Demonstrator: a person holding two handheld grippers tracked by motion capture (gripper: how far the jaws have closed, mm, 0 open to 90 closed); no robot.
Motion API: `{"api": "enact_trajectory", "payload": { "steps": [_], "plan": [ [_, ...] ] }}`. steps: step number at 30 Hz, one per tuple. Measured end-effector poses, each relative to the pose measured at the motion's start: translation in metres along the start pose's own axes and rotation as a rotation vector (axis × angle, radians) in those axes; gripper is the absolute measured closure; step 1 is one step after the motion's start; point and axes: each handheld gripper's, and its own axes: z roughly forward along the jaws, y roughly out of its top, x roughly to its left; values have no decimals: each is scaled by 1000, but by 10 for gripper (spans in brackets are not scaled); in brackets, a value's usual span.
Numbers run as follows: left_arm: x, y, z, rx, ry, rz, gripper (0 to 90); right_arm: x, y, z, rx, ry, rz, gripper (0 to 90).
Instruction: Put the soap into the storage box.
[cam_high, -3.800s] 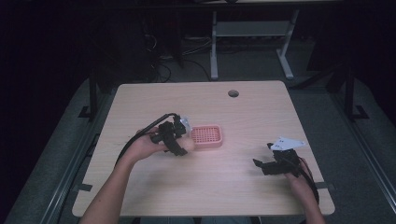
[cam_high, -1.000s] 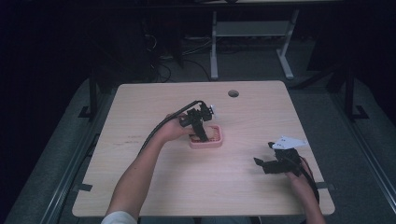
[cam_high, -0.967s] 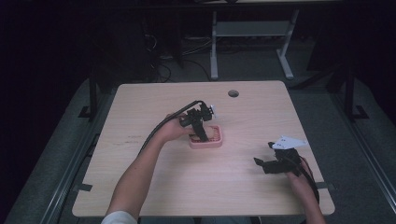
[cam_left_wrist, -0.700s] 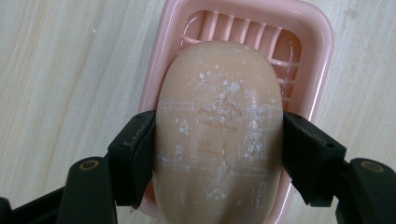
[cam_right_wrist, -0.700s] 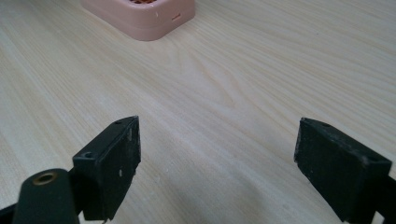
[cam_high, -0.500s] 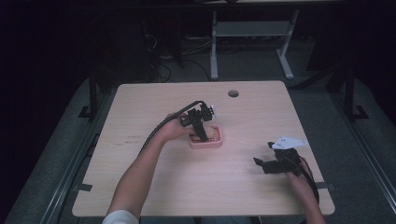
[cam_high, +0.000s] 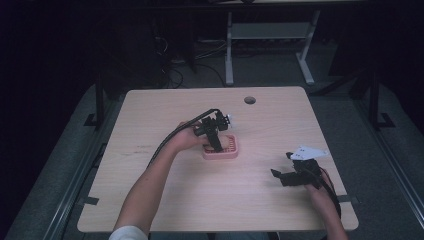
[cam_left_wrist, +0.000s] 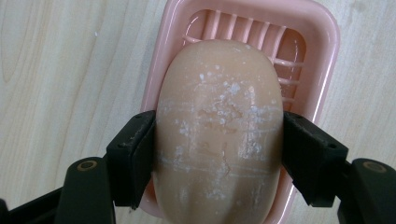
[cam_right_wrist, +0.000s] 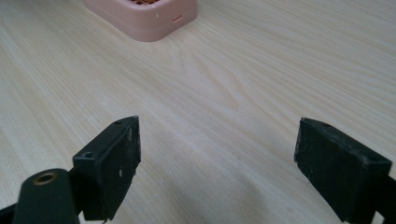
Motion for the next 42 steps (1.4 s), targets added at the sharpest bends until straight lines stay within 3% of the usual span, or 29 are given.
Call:
{"api": "enact_trajectory", "payload": {
  "steps": [9, 21, 42],
  "plan": [
    [-2, -2, -4, 4, -5, 11, 265, 0, 0, 1, 4, 3, -13, 139],
    [-14, -10, -13, 4, 19, 43, 249, 1, 1, 1, 7, -3, -17, 139],
    [-30, -37, -34, -67, 35, 22, 238, 2, 1, 2, 16, -13, -7, 139]
  ]
}}
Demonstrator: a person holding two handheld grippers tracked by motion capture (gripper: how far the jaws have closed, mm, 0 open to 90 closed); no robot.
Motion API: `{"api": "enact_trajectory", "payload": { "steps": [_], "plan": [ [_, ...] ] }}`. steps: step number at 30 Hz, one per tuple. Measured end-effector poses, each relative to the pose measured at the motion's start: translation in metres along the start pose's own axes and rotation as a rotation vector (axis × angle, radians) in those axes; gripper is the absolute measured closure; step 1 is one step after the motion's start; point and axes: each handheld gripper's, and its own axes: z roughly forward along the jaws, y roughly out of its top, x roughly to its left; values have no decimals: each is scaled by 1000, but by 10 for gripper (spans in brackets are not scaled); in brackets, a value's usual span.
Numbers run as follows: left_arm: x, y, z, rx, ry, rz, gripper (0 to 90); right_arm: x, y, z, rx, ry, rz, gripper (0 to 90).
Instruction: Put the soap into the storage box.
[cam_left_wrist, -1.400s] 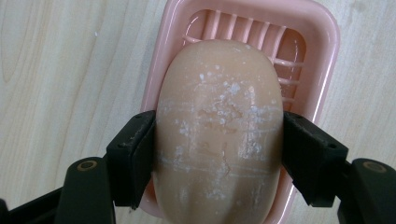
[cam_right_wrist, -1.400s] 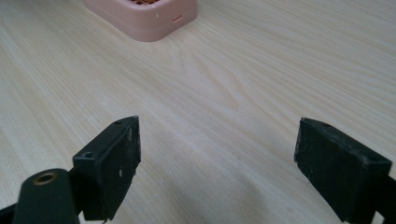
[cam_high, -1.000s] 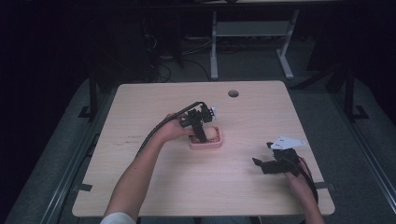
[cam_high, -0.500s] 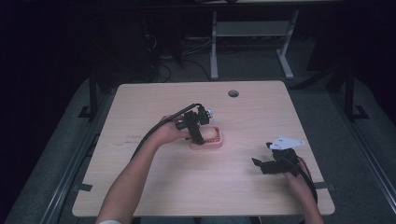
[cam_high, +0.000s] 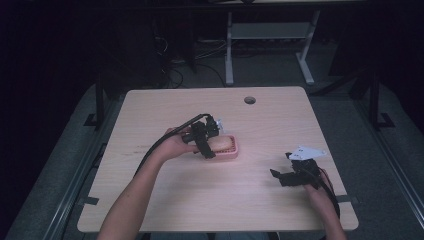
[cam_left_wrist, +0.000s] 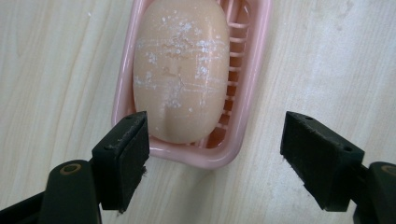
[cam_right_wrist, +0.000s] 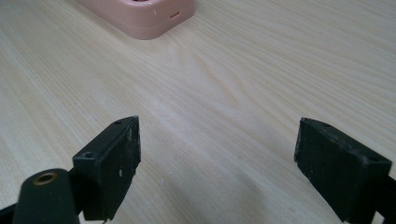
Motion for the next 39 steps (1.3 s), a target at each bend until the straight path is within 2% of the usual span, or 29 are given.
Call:
{"api": "enact_trajectory", "payload": {
  "steps": [17, 20, 31, 39],
  "plan": [
    [-11, -26, -10, -18, 28, -37, 239, 3, 1, 3, 6, -3, -8, 139],
    [-12, -30, -11, -19, 29, -29, 239, 4, 1, 4, 10, -2, -7, 139],
    [-17, -41, -16, -29, 36, -42, 239, 4, 1, 4, 14, -10, 1, 139],
    [-26, -45, -20, -41, 39, -31, 236, 5, 1, 5, 15, -16, 0, 139]
  ]
}}
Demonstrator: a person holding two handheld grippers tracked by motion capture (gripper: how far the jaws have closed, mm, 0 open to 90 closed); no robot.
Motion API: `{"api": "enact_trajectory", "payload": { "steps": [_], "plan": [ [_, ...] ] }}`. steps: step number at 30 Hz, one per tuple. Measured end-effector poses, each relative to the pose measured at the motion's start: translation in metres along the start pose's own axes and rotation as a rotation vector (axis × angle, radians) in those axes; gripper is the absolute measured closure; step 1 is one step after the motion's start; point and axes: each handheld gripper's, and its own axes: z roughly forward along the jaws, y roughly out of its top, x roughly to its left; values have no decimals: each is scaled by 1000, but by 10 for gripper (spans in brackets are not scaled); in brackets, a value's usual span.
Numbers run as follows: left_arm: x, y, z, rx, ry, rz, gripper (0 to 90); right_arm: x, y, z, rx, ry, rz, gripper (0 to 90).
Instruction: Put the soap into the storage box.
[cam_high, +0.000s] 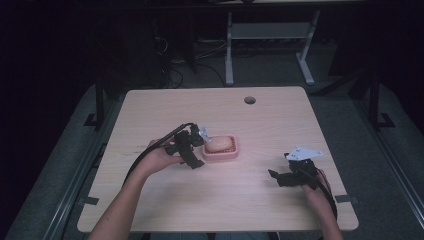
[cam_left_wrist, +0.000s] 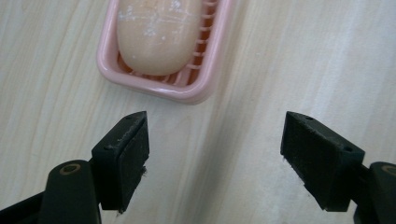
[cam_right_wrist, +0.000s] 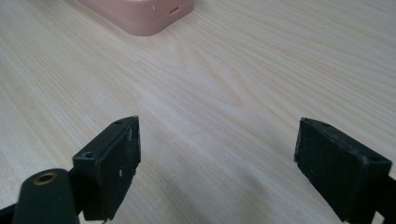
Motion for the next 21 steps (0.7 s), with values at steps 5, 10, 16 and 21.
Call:
{"api": "enact_trajectory", "payload": {
  "steps": [5, 10, 16, 21],
  "plan": [
    [-3, -8, 0, -3, -8, -11, 235, 0, 0, 0, 0, -3, 0, 139],
    [-7, -15, -4, -22, -6, -14, 236, -1, 0, 0, -9, 3, 15, 139],
    [-12, -23, -8, -41, -2, -18, 236, -1, -1, -1, -14, 5, 28, 139],
    [-15, -34, -10, -52, -2, -30, 238, -1, -2, -1, -8, 2, 27, 139]
  ]
}}
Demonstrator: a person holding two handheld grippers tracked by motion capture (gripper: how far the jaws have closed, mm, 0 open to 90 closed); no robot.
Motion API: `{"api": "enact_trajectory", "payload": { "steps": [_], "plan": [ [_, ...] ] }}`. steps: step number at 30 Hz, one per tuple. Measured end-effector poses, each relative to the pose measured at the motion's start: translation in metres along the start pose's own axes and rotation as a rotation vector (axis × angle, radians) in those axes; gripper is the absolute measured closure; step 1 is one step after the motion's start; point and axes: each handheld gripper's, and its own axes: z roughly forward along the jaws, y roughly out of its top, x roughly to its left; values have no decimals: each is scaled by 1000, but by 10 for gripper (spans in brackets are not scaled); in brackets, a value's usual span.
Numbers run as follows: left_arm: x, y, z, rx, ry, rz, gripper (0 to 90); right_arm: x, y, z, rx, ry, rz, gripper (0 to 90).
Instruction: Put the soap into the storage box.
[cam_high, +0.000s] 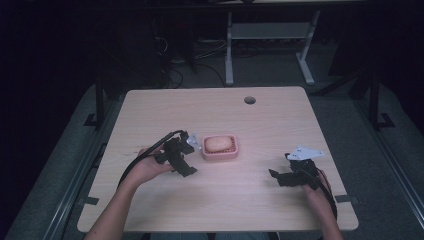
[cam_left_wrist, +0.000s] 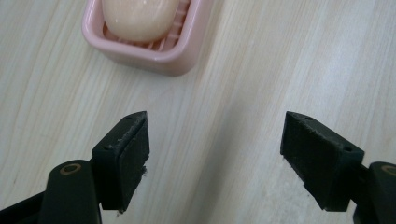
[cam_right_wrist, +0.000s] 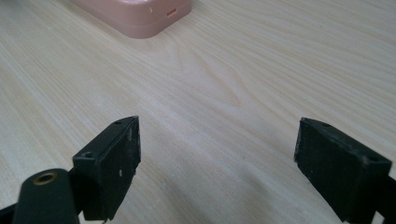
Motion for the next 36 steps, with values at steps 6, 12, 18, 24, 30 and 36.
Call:
{"api": "enact_trajectory", "payload": {
  "steps": [6, 12, 18, 24, 30, 36],
  "plan": [
    [-3, -14, -3, -8, 7, -11, 240, -1, -1, 0, 1, -4, 7, 139],
    [-4, -26, -6, -21, 5, -35, 240, -2, -2, 0, 1, -12, 6, 139],
    [-5, -34, -9, -29, 11, -34, 242, -2, -2, 0, 6, -16, 11, 139],
    [-8, -40, -10, -39, 14, -42, 242, -2, -3, 0, 7, -19, 11, 139],
    [-10, -48, -9, -43, 9, -59, 242, -3, -3, 0, 6, -21, 9, 139],
    [-11, -55, -11, -43, 12, -63, 242, -2, -3, -1, 9, -20, 12, 139]
  ]
}}
